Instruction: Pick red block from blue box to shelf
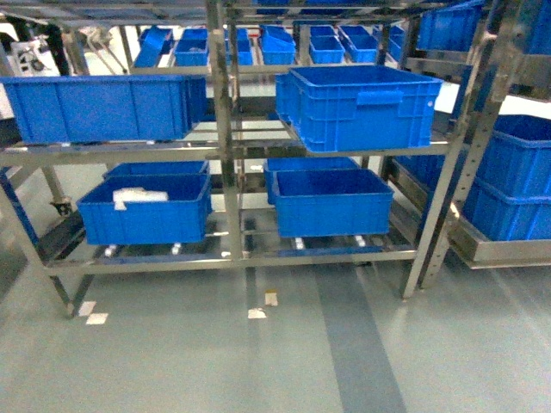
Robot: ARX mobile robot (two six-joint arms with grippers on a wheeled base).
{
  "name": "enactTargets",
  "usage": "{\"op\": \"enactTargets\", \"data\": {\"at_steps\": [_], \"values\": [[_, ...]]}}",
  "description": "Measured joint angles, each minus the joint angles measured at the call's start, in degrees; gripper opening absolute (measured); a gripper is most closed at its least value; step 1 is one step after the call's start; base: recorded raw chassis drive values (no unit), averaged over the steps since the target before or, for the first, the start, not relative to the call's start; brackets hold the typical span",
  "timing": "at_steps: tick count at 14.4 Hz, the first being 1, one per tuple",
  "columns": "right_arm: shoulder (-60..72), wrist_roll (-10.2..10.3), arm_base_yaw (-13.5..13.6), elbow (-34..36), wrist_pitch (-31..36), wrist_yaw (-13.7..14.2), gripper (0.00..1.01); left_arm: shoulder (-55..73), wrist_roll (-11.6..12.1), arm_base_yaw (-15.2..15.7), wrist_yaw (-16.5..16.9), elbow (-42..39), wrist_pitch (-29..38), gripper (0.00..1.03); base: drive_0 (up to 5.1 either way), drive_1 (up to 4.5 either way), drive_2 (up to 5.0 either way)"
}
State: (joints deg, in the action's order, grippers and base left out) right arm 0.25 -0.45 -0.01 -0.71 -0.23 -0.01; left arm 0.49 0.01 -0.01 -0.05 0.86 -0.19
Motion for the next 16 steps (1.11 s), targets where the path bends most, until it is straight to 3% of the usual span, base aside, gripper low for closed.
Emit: {"op": "enactTargets", "data": {"at_steps": [6, 8, 16], "values": [[0.00, 0.00, 0.00, 0.00, 0.09, -0.02, 0.28, 0.00, 0.02, -0.02, 0.02, 0.00, 0.15, 0.98, -0.5, -0.51, -0.5], [0.00, 0.00, 0.00, 0.00, 0.00, -0.02, 0.28, 0.00, 0.00, -0.02, -0.04, 0.00, -0.02, 0.98, 3.1, 1.58, -5.0], [0.00, 0.00, 0.00, 0.00, 0.00, 0.00, 0.28, 0.00, 0.00, 0.00, 0.02, 0.00, 0.00, 0.98, 0.2, 4.34, -3.9]]}}
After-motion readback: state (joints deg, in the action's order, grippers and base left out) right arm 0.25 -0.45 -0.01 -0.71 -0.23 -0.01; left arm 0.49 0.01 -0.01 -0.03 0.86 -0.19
